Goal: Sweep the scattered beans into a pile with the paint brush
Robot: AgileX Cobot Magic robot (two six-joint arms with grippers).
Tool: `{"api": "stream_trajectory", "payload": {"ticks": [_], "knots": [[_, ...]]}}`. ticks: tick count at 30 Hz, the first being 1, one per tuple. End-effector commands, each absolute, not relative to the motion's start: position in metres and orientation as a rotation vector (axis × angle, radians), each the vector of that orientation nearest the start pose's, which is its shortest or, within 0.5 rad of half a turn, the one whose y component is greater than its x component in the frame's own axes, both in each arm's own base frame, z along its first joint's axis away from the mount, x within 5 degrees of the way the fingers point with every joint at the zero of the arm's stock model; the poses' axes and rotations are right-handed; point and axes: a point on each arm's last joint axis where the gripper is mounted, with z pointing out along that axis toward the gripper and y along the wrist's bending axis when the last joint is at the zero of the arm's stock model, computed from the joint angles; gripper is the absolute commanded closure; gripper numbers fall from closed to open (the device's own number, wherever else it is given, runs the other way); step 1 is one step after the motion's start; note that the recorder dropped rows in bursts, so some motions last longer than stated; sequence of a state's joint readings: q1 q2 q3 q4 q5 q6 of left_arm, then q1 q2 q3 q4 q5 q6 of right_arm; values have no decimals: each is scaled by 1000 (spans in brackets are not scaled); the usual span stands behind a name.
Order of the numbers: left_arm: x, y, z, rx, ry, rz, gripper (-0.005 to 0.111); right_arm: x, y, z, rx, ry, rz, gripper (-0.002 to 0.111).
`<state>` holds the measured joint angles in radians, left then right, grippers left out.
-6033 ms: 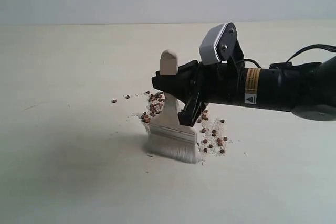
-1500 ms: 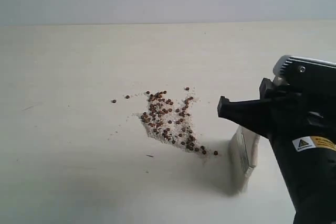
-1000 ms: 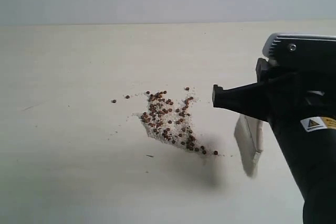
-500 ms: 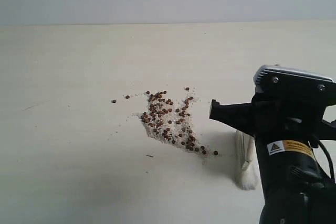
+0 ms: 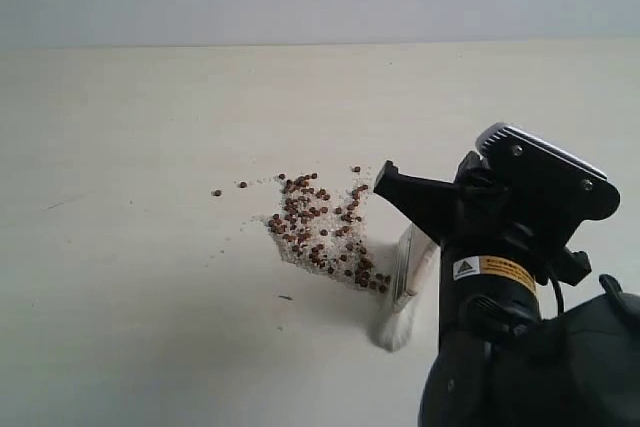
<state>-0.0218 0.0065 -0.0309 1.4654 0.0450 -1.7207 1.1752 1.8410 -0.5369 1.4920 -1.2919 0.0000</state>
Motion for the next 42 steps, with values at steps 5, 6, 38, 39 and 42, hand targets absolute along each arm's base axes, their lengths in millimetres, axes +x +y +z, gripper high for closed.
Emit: {"api": "stream_trajectory", "payload": {"ticks": [5, 6, 38, 39, 42], "knots": [[55, 3, 222, -216, 1448, -197, 107, 190, 189, 136, 596, 1757, 129, 108], [55, 3, 222, -216, 1448, -197, 107, 192, 189, 137, 604, 1753, 128, 108], [55, 3, 222, -217, 1448, -198, 107, 208, 203, 203, 459, 1719, 84, 108], [55, 3, 222, -217, 1448, -198, 107, 207, 201, 206, 459, 1722, 74, 108], [55, 3, 222, -217, 1448, -198, 107, 206, 199, 212, 460, 1714, 87, 108]]}}
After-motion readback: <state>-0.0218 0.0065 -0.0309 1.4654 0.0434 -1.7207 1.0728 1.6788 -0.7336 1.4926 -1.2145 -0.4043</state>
